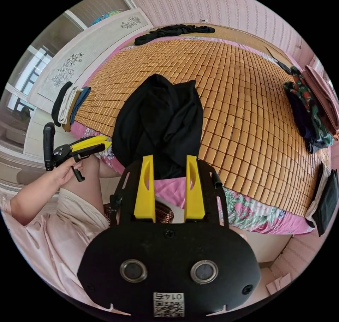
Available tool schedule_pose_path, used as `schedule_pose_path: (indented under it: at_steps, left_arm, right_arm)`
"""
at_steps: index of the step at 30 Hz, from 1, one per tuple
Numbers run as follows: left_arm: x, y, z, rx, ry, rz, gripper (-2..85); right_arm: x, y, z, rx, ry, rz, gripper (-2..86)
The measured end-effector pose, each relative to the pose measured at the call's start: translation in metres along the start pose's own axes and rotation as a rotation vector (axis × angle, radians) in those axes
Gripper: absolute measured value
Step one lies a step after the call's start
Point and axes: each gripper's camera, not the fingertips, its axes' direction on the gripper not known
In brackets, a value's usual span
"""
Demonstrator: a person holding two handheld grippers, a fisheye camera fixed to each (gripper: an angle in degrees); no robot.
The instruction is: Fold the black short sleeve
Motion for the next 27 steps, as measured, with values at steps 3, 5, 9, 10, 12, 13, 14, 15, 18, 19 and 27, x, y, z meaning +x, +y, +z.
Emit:
schedule_pose_path:
  at_steps: [3, 5, 9, 10, 12, 13, 14, 15, 18, 19, 27]
  left_arm:
    - [0.001, -0.033, 0.011, -0.020, 0.033, -0.078, 3.4]
    - [0.007, -0.050, 0.010, -0.031, 0.034, -0.128, 1.0]
    - [0.065, -0.076, -0.032, 0.051, 0.010, 0.014, -0.7]
    - [0.081, -0.078, -0.043, 0.077, 0.011, 0.066, -0.7]
    - [0.152, -0.078, -0.088, 0.192, 0.014, 0.331, -0.4]
    - [0.169, -0.076, -0.096, 0.206, 0.017, 0.395, -0.3]
    - [0.196, -0.072, -0.106, 0.213, 0.025, 0.495, 0.4]
    - [0.212, -0.069, -0.108, 0.193, 0.024, 0.537, 1.4]
    - [0.210, -0.067, -0.106, 0.110, 0.073, 0.483, 4.6]
    - [0.207, -0.066, -0.107, 0.100, 0.081, 0.470, 4.9]
    - [0.173, -0.108, -0.116, -0.003, -0.093, 0.298, 6.3]
  right_arm:
    - [0.003, -0.036, 0.032, -0.046, 0.015, 0.071, 11.9]
    - [0.011, -0.062, 0.064, -0.111, 0.025, 0.140, 7.3]
    - [0.030, -0.075, 0.080, -0.156, 0.096, 0.189, 0.9]
    - [0.037, -0.071, 0.073, -0.126, 0.115, 0.184, 0.4]
    - [0.052, -0.062, 0.061, -0.103, 0.119, 0.193, 0.0]
    - [0.063, -0.054, 0.054, -0.090, 0.100, 0.208, -0.2]
    - [0.075, -0.045, 0.049, -0.088, 0.085, 0.229, -0.3]
    - [0.081, -0.040, 0.049, -0.093, 0.082, 0.240, -0.3]
    - [0.107, -0.021, 0.059, -0.137, 0.100, 0.294, -0.3]
    - [0.114, -0.015, 0.068, -0.163, 0.113, 0.307, -0.3]
    - [0.121, -0.007, 0.114, -0.251, 0.138, 0.328, 0.0]
